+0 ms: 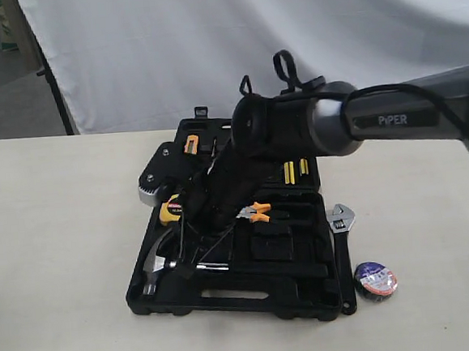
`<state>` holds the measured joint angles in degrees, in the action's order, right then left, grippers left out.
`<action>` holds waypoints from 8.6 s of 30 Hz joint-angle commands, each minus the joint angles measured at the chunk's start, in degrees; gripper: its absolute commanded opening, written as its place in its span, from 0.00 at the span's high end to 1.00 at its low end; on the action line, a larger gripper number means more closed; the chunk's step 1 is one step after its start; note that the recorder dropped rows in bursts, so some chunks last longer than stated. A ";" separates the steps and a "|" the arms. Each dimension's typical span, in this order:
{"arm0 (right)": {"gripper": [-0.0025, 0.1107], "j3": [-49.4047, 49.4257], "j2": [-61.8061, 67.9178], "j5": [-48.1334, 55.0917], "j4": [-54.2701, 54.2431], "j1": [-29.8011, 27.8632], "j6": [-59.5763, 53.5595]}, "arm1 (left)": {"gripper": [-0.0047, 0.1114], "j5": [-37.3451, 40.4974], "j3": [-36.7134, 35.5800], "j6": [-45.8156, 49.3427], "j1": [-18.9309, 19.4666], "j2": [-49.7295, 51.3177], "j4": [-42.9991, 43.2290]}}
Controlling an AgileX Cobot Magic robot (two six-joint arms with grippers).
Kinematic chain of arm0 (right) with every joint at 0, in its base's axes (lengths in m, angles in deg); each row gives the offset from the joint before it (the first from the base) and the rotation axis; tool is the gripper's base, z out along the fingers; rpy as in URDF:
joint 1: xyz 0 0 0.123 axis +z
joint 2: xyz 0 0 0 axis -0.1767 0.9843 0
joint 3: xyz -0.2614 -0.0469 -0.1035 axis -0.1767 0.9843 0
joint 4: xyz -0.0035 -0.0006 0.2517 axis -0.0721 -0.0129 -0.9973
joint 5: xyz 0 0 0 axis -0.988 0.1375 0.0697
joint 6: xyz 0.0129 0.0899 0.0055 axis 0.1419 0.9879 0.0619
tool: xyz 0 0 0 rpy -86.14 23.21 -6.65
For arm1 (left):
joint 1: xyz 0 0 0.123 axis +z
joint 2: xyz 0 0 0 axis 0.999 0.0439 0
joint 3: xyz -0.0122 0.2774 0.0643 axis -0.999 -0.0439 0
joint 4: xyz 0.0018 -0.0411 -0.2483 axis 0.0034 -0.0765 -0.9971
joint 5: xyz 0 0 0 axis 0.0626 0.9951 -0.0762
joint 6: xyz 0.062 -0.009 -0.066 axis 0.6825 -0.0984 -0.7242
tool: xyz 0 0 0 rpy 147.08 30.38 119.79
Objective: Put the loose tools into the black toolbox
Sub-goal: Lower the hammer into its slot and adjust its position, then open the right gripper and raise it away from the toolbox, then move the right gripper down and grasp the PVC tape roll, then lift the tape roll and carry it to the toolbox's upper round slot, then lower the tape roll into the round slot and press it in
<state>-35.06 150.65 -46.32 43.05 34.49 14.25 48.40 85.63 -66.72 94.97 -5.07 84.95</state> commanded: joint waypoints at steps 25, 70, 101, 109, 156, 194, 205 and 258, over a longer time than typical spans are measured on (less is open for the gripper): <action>0.98 5.57 -15.76 6.07 11.26 -8.84 13.12 | 0.95 -0.41 0.15 -0.27 1.45 -0.18 0.25; 0.59 20.96 -14.63 0.23 11.48 -27.15 26.25 | 0.95 -0.41 0.15 -0.27 1.45 -0.18 0.25; 0.10 34.78 -19.68 -7.19 10.37 -25.15 20.94 | 0.95 -0.41 0.15 -0.27 1.45 -0.18 0.25; 0.10 34.78 -15.80 -8.69 13.28 -24.54 18.32 | 0.95 -0.41 0.15 -0.27 1.45 -0.18 0.25; 0.98 34.15 -22.18 -8.12 18.61 -24.54 24.33 | 0.95 -0.41 0.15 -0.27 1.45 -0.18 0.25; 0.98 -2.92 0.17 -17.35 -1.52 -12.55 19.86 | 0.95 -0.41 0.15 -0.27 1.45 -0.18 0.25; 0.98 -19.35 14.01 -10.14 9.80 -14.28 27.39 | 0.95 -0.41 0.15 -0.27 1.45 -0.18 0.25; 0.18 -22.02 9.57 -8.08 9.61 -14.85 32.73 | 0.95 -0.41 0.15 -0.27 1.45 -0.18 0.25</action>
<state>-57.05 160.82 -56.06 52.34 20.13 47.09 48.40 85.63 -66.72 94.97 -5.07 84.95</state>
